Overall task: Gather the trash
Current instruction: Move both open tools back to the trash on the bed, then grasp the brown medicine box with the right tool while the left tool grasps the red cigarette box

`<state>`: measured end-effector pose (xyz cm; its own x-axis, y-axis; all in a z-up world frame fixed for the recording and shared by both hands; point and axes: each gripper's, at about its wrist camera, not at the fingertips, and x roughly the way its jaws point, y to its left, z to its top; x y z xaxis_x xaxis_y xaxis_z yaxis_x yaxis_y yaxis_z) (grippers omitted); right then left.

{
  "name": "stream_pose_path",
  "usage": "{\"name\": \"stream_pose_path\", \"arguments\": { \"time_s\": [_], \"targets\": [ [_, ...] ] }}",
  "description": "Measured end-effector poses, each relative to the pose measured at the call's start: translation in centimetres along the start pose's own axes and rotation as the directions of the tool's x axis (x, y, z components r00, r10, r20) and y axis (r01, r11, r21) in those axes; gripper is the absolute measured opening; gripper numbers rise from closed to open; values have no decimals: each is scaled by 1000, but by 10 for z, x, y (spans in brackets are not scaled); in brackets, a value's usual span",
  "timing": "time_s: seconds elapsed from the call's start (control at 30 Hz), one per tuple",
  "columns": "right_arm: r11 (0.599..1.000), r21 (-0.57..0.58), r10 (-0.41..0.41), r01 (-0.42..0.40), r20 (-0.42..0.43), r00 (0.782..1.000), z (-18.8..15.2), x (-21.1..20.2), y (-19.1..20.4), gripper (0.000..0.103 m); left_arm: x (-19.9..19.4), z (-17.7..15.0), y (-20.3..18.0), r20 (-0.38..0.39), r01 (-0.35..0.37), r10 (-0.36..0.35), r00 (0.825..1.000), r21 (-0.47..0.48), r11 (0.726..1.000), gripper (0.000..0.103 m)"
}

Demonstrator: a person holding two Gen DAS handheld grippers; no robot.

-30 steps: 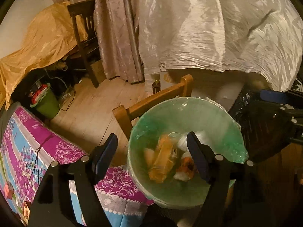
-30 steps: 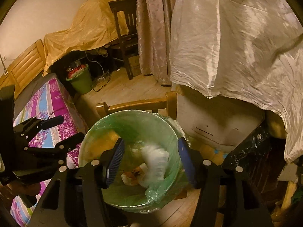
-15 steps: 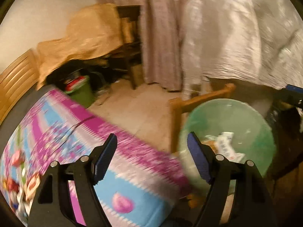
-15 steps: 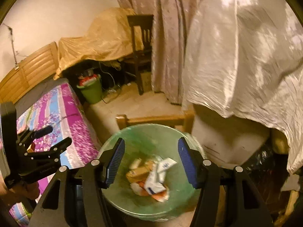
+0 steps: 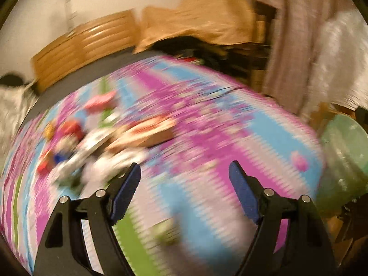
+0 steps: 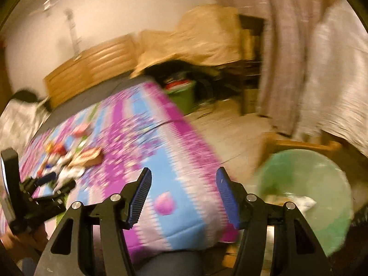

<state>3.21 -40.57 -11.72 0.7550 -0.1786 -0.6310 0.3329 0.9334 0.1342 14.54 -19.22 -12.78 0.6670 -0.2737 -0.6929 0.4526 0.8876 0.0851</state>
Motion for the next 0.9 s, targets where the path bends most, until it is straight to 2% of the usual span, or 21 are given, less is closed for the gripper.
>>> {"name": "stream_pose_path", "arguments": {
  "time_s": [0.17,0.27,0.4,0.5,0.53,0.6,0.67,0.73,0.8,0.87,0.9],
  "targets": [
    [979,-169,101,-117,-100,990,-2,55,73,67,-10,-37,96,-66,-105,95,993,-167,980,76],
    [936,-282,163,-209,-177,971,0,93,118,68,-13,-58,140,-99,-151,131,986,-237,960,76],
    [824,-472,200,-314,-276,940,12,146,173,77,-13,-75,185,-128,-185,154,980,-293,938,76],
    [709,-602,198,-366,-329,923,30,181,203,85,-8,-79,212,-138,-174,137,981,-316,933,76],
    [660,-647,193,-382,-346,918,39,196,216,85,-6,-79,217,-139,-173,135,981,-315,933,76],
    [600,-682,189,-418,-387,903,53,219,232,88,-1,-74,231,-133,-172,136,982,-312,934,76],
    [541,-726,172,-424,-398,901,66,241,247,89,5,-68,249,-123,-158,124,985,-322,933,76],
    [474,-755,163,-453,-430,888,76,265,263,89,14,-57,274,-110,-147,115,987,-350,925,76],
    [439,-754,159,-489,-470,868,81,282,273,89,27,-46,297,-105,-123,90,990,-378,918,76],
    [410,-748,152,-522,-508,848,82,297,283,89,42,-32,318,-102,-141,110,989,-383,913,76],
    [391,-739,145,-548,-538,830,81,305,287,89,51,-28,327,-101,-142,112,989,-380,914,76]
  ]
}}
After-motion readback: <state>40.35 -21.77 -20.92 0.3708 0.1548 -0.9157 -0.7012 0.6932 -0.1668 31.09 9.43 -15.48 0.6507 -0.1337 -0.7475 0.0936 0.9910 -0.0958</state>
